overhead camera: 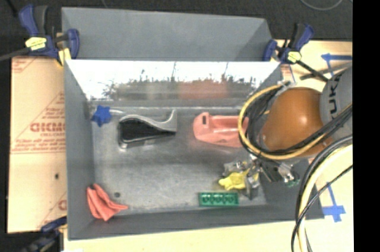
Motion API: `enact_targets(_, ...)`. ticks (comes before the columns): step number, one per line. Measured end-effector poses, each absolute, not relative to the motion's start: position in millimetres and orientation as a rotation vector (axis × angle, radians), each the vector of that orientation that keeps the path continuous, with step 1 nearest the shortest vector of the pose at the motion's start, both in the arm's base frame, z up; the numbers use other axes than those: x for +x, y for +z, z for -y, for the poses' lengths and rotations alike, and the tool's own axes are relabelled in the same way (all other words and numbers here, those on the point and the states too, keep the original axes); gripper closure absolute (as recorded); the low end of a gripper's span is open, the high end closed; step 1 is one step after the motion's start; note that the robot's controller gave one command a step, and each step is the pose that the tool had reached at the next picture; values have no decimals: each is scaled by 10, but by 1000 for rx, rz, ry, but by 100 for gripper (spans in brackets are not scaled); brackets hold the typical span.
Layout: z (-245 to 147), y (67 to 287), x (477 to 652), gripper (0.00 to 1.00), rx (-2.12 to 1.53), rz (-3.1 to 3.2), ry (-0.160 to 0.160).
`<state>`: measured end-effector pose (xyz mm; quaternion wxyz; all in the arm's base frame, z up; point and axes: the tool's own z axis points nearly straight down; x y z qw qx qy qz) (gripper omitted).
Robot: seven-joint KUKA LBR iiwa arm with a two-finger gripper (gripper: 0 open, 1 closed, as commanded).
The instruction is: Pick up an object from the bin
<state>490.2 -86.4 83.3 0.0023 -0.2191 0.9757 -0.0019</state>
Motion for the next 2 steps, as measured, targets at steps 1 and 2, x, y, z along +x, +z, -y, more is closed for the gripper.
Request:
enact_targets(1,860,1000,4892,100,-688,-3065,-3)
enact_targets(2,860,1223,4900,100,-685,-3062,-5)
